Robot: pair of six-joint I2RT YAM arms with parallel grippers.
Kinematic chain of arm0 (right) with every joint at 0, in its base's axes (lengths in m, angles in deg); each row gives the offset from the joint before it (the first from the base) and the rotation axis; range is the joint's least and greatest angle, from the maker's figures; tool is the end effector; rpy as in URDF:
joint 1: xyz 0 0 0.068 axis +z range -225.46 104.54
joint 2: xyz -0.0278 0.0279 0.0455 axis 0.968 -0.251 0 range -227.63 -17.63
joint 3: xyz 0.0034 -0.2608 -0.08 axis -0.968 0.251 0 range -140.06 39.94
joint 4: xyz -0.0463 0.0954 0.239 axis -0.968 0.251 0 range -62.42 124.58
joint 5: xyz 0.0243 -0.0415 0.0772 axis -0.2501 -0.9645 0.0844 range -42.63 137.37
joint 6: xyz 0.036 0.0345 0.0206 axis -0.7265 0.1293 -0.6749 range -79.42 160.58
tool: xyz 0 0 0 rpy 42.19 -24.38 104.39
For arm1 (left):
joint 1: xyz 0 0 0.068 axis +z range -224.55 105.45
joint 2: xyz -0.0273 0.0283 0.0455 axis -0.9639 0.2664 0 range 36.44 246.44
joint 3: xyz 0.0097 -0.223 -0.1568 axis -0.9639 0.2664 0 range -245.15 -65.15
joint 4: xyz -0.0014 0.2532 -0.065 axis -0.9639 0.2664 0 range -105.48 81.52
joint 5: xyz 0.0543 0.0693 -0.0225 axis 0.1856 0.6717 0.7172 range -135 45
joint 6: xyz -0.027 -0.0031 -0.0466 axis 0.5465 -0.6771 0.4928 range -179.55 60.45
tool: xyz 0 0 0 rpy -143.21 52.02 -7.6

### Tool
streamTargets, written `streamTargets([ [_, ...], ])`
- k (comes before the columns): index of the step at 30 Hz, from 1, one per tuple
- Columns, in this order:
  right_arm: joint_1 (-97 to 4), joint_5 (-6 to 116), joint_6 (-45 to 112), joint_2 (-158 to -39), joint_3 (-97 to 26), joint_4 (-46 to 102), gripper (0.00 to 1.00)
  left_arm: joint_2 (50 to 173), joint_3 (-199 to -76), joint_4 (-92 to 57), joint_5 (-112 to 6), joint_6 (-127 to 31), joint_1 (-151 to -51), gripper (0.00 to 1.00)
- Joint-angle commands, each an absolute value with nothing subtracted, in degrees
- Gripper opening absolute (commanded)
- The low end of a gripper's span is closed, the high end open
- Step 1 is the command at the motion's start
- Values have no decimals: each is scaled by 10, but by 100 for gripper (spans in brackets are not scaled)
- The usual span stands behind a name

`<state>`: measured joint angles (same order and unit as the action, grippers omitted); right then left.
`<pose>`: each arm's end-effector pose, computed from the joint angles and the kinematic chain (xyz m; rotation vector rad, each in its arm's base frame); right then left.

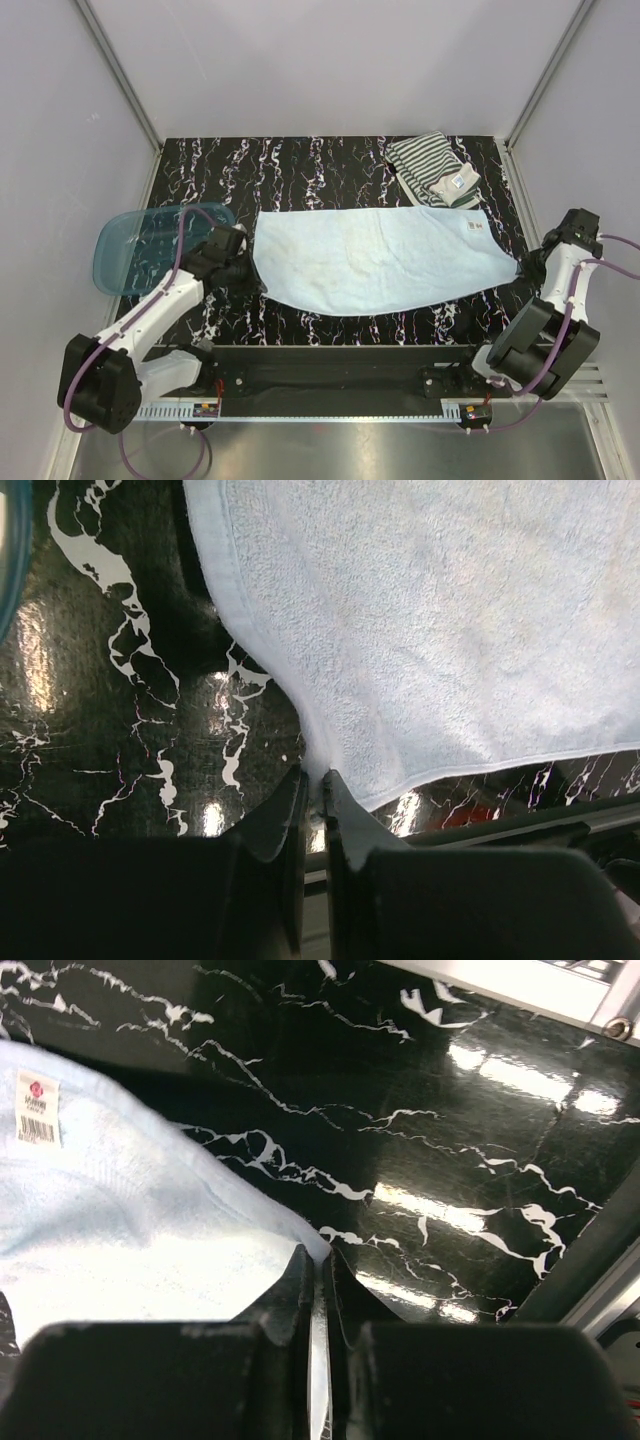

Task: Roll the towels
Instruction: Fold the towel

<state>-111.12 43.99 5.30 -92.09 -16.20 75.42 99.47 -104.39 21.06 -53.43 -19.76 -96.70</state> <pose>0.1978 -0.1445 0.2476 1.5947 2.2090 -0.0823 0.1858 -0.0812 0.2100 -0.3647 2.6965 -0.5428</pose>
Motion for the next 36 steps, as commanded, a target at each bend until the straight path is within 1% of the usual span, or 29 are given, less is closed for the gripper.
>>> streamTargets([
  [1, -1132, 440, 38, -890, -152, 742, 0, 978, -1095, 256, -509, -194, -971, 0],
  [4, -1131, 482, 32, -862, -119, 714, 0, 966, -1120, 295, -484, -201, -970, 0],
  [5, -1130, 531, 44, -863, -103, 702, 0, 963, -1140, 304, -468, -203, -969, 0],
  [7, -1130, 553, 48, -877, -95, 688, 0, 971, -1158, 316, -467, -210, -957, 0],
  [10, -1126, 582, 57, -935, -106, 674, 0, 1007, -1199, 317, -478, -225, -931, 0],
  [14, -1105, 614, 46, -1001, -179, 673, 0, 1067, -1261, 315, -474, -240, -912, 0],
  [19, -1052, 576, 52, -1071, -292, 704, 0, 1162, -1352, 310, -483, -252, -884, 0],
  [25, -1046, 564, 60, -1167, -415, 727, 0, 1263, -1443, 309, -475, -257, -862, 0],
  [29, -1037, 583, 50, -1219, -467, 735, 0, 1314, -1485, 310, -468, -255, -855, 0],
  [32, -1011, 570, 52, -1249, -504, 741, 0, 1348, -1510, 310, -454, -254, -855, 0],
  [36, -991, 568, 54, -1281, -526, 745, 0, 1397, -1538, 316, -451, -256, -852, 0],
])
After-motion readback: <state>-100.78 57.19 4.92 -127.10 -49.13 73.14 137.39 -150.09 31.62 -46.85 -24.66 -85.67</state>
